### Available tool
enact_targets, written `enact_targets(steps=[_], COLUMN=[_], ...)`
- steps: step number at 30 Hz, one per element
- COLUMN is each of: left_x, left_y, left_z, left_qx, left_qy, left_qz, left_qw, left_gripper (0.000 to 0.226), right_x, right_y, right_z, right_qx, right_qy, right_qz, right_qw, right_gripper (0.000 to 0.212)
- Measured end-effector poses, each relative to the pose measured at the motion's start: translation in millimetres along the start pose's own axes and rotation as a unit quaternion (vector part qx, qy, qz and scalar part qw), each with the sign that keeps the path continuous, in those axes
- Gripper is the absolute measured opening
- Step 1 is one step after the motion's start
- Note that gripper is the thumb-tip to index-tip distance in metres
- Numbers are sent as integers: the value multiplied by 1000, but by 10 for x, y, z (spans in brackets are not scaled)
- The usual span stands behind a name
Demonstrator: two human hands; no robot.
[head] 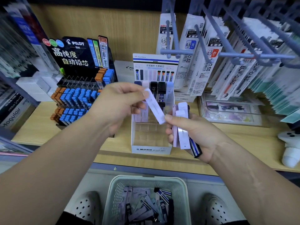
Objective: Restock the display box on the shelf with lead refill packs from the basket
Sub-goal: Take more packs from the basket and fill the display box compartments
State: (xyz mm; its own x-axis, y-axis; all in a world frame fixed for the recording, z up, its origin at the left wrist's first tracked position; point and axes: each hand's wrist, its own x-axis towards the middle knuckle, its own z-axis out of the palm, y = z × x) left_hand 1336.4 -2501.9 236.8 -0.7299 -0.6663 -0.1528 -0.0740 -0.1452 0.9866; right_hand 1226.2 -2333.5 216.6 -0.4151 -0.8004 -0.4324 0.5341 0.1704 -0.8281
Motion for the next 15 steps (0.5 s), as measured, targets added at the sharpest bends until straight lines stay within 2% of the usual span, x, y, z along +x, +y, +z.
enact_targets(steps=[2,5,10,15], left_x=[61,115,111,100], left_y=[30,0,-125,-191], left_z=[-107,-227,-169,-95], left_qx=[-2,111,282,394], left_qy=[40,65,31,18], left_qz=[18,79,152,196], left_qw=[999,989,947,898], left_gripper=[7,7,5,4], right_x=[6,9,10,-4], right_y=[7,4,2,6], right_z=[-13,-36,-41,-67], right_qx=[0,-3,-6,-5], right_qy=[5,3,6,9], right_qz=[10,17,20,24], right_qw=[1000,1000,1000,1000], right_gripper=[37,35,45,29])
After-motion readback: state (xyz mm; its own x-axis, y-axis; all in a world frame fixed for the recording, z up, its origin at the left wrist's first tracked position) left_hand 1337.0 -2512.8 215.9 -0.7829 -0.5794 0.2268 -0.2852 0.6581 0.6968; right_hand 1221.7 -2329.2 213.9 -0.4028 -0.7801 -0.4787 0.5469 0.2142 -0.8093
